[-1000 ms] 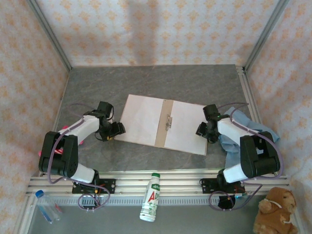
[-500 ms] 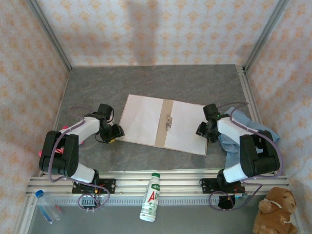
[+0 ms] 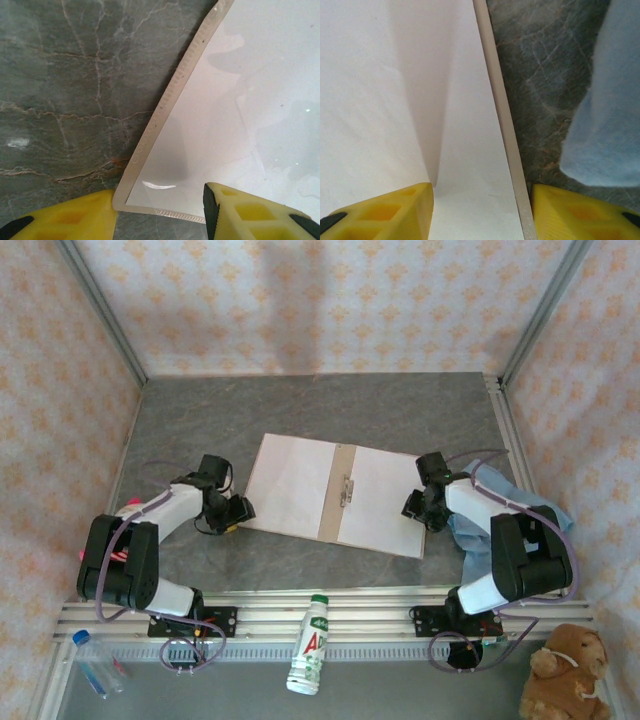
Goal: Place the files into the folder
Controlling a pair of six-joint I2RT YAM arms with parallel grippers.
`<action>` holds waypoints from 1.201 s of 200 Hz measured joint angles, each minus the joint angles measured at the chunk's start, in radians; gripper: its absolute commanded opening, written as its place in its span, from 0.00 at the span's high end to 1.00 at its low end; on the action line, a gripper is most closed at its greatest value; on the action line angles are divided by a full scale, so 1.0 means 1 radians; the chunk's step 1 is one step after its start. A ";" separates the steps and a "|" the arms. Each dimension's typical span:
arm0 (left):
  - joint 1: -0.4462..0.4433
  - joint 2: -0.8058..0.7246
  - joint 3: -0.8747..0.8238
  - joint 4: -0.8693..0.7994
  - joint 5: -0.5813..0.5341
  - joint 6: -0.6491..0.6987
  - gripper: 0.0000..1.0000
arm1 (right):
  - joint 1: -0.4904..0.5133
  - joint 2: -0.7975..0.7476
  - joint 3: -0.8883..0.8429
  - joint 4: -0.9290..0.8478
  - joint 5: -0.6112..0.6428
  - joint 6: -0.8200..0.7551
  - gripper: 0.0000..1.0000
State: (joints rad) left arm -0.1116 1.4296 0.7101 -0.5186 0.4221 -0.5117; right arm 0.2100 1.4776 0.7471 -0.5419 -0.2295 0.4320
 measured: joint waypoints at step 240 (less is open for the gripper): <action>0.000 -0.190 -0.129 0.358 0.095 -0.124 0.68 | -0.003 -0.003 0.002 -0.002 -0.012 0.001 0.45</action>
State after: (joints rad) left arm -0.1116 1.2400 0.5812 -0.1604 0.5175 -0.6361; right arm 0.2066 1.4746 0.7486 -0.5434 -0.2413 0.4328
